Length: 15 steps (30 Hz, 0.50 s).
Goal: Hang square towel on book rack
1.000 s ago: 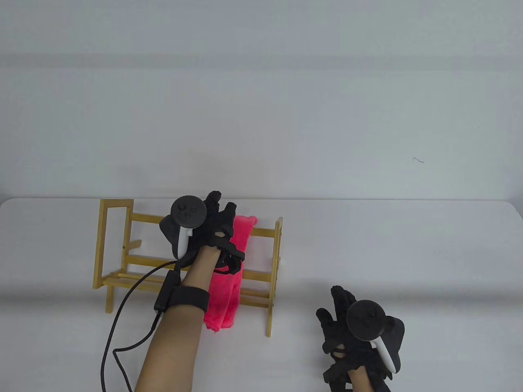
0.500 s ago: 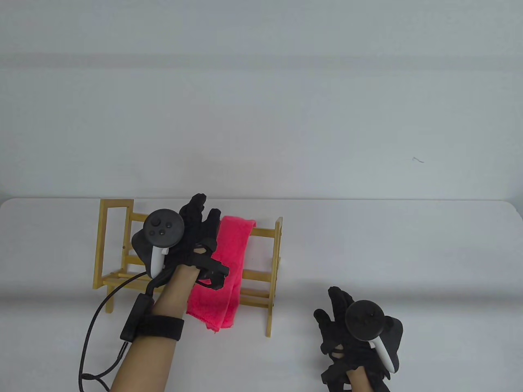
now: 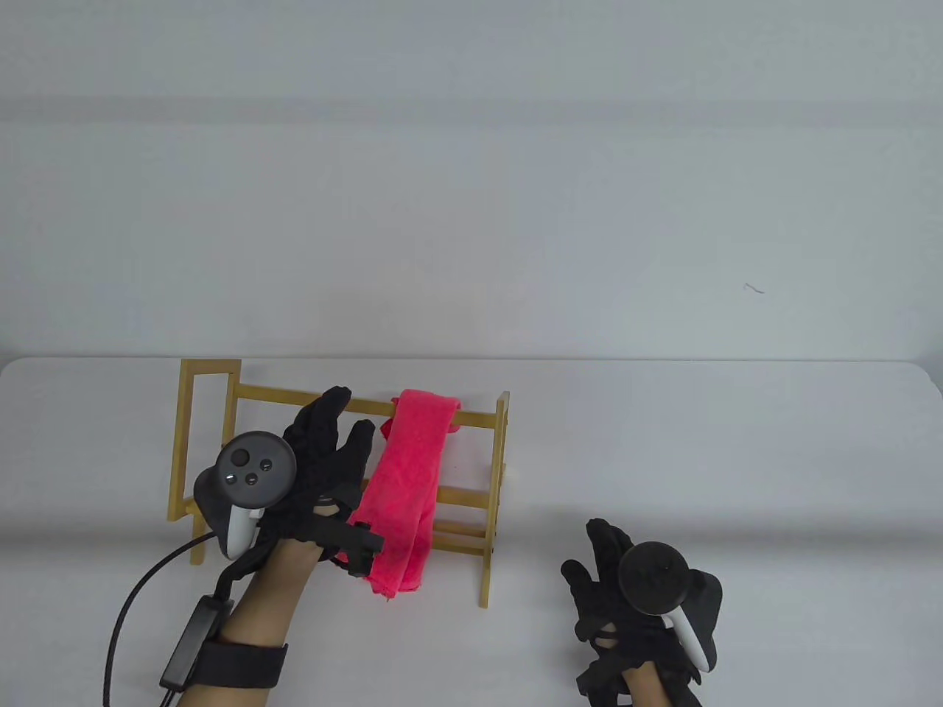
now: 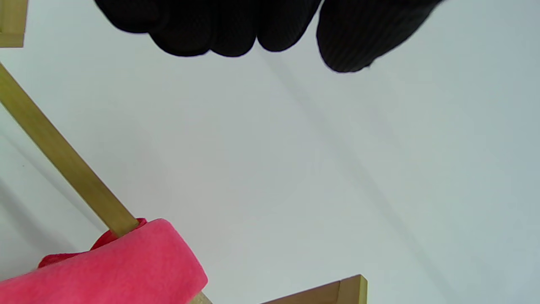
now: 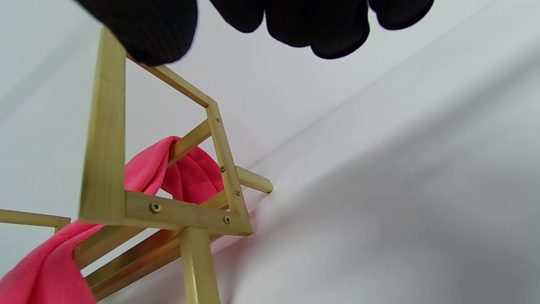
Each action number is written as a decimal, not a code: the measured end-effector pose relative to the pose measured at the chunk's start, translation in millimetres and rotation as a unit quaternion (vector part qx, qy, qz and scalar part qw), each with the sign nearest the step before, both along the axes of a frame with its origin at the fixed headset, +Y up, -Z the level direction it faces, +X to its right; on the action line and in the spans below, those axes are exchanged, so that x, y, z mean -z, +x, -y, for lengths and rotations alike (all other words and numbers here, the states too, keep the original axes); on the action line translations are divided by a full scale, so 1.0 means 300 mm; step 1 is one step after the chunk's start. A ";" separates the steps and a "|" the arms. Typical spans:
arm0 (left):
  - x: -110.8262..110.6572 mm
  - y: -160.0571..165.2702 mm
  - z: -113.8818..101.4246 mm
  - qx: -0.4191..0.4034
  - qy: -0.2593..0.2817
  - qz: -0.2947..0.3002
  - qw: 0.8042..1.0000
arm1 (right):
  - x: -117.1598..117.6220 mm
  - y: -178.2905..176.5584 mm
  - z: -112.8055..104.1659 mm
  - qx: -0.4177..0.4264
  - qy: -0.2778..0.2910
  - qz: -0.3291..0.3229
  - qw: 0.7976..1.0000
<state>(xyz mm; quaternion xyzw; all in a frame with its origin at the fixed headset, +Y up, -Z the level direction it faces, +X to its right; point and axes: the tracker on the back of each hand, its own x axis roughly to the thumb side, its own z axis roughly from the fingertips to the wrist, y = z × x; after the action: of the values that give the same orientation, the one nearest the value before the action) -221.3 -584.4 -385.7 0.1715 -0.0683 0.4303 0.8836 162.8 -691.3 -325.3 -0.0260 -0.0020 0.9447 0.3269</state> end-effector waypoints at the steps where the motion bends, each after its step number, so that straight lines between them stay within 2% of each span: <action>1: -0.011 -0.004 0.005 -0.001 0.002 0.001 1.000 | 0.000 0.000 0.000 0.000 0.000 0.000 1.000; 15: -0.172 -0.040 0.137 0.009 0.008 0.016 1.000 | 0.004 -0.007 0.010 0.002 -0.012 -0.004 1.000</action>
<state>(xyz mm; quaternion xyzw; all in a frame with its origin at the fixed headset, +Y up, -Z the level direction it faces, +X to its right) -233.3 -625.4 -334.1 0.1710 -0.0877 0.4242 0.8849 160.9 -694.4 -326.5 -0.0257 0.0105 0.9442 0.3281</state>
